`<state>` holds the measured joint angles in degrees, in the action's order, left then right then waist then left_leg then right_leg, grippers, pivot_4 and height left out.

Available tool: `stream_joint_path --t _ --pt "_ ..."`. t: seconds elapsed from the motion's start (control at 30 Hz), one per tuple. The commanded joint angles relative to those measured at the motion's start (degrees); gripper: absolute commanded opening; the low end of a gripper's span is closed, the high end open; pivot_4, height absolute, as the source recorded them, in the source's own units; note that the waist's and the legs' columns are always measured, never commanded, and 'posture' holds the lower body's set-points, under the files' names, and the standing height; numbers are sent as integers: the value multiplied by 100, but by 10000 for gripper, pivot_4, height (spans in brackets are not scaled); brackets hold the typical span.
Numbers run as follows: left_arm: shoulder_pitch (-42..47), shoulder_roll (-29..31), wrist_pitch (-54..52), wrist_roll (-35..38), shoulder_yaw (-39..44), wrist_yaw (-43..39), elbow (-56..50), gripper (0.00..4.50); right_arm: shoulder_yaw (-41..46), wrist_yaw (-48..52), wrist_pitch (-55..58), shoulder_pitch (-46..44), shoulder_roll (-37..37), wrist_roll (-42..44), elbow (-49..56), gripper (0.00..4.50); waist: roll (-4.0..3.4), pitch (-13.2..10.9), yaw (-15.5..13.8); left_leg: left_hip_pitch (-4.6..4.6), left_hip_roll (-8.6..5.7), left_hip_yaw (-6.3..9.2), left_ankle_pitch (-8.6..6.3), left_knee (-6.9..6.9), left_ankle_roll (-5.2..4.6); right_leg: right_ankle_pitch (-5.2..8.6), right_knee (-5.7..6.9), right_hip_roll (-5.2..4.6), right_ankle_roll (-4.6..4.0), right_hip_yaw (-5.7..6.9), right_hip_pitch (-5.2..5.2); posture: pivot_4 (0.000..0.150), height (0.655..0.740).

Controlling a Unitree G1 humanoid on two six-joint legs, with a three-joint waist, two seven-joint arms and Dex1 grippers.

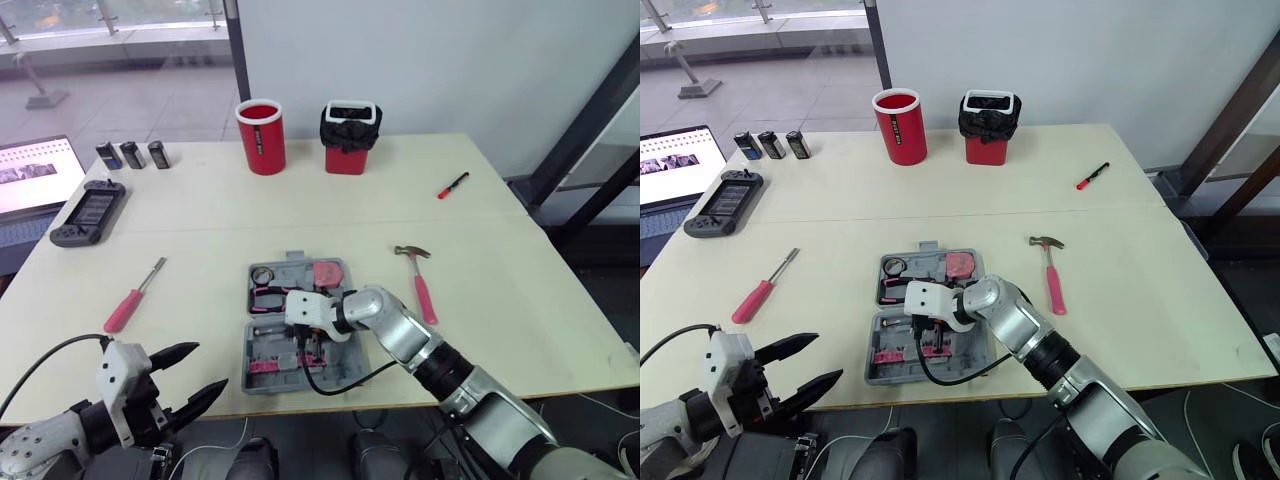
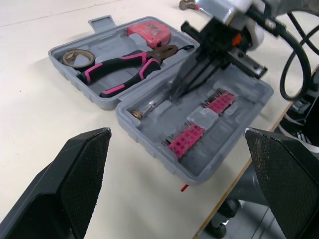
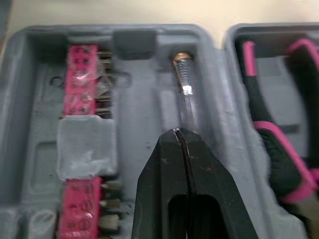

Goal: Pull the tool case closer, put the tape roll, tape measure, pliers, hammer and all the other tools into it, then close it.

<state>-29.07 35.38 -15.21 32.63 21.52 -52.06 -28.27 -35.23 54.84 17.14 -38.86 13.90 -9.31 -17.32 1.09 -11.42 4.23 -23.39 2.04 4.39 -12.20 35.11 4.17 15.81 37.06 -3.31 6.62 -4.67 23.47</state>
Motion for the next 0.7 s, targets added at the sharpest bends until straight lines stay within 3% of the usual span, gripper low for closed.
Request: stream_joint_path --t 0.03,0.37,0.7 --pt "-20 19 102 -32 53 4 -92 45000 -39 -69 -245 -77 -23 -191 -294 225 4 2 1 4 1 0 0 1 0 -1 0 1 -2 0 -3 1500 7400" --pt "-120 -39 113 -34 60 27 -145 45000 557 735 52 4 90 697 584 225 6 3 -23 -5 2 1 0 -1 0 -3 -4 1 -6 0 4 1500 7400" --pt "-29 -47 81 -57 17 43 -123 45000 601 404 -9 -268 -119 483 -78 225 6 4 -18 -4 2 1 0 -2 0 -4 -3 2 -6 0 6 1500 7400"
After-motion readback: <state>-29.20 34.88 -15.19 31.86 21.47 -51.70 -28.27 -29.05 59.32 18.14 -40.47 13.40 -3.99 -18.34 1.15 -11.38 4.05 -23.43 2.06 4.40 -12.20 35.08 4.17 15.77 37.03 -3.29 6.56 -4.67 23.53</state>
